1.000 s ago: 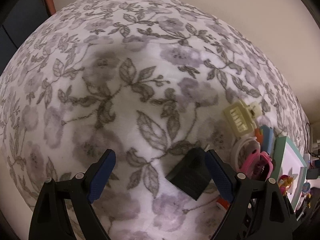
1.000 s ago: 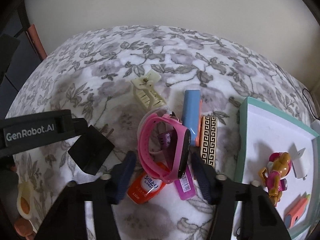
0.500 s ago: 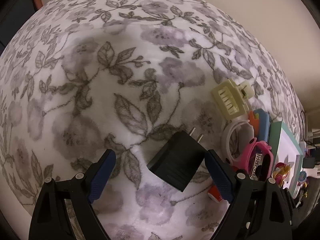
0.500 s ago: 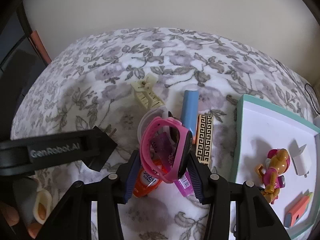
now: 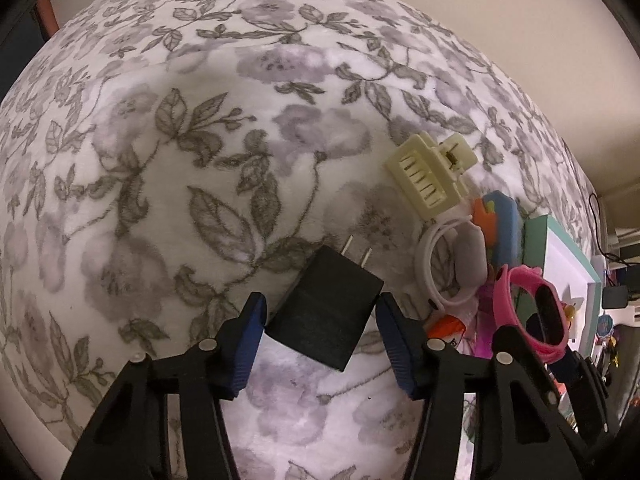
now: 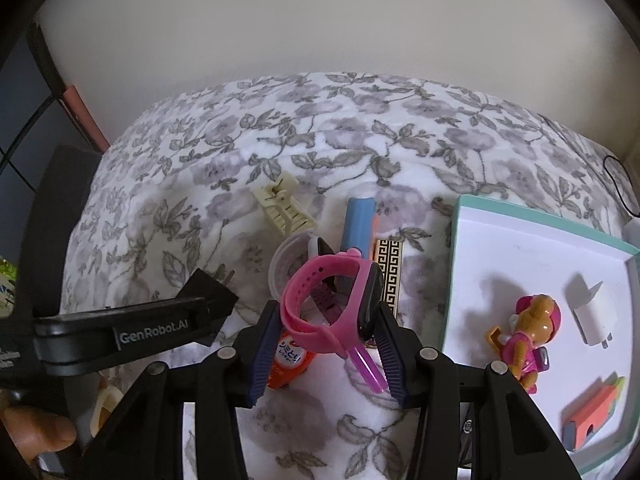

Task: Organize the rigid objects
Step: 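Grasp the black charger with the left gripper while the right grasps the pink watch, then lift the black charger and pink watch and carry both toward the white tray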

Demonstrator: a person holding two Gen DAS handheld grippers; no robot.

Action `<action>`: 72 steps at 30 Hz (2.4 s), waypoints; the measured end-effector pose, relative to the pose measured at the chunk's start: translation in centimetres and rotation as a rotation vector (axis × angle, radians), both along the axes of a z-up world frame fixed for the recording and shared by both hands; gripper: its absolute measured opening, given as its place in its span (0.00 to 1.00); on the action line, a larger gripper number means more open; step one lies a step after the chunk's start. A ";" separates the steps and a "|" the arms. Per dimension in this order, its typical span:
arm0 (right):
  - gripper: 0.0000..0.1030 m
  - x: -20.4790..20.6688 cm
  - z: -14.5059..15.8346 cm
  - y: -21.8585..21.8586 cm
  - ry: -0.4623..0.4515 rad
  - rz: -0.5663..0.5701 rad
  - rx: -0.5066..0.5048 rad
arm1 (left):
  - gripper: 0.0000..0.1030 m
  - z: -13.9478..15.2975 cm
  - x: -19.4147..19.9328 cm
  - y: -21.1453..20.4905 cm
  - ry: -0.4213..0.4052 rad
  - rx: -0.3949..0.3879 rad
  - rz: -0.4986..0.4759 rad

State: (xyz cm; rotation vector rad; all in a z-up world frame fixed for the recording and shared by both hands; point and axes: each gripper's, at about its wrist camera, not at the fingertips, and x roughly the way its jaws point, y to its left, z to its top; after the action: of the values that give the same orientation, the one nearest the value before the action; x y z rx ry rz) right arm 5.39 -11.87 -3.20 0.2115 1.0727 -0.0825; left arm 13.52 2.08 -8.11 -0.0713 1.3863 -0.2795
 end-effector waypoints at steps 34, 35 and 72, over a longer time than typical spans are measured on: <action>0.19 -0.9 1.2 -2.8 -0.043 -0.059 0.100 | 0.46 3.3 0.2 1.1 -0.101 -0.072 0.016; 0.19 -0.9 1.1 -3.0 -0.040 -0.063 0.101 | 0.46 3.3 0.2 1.1 -0.099 -0.071 0.018; 0.14 1.1 -3.4 -3.5 0.016 -0.074 0.160 | 0.46 1.2 0.4 -1.1 -0.046 -0.020 -0.031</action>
State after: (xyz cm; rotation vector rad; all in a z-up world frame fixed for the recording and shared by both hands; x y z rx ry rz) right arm 6.54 -15.38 -6.55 0.3959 1.0887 -0.0649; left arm 13.91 0.93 -6.96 -0.0595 1.3401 -0.3196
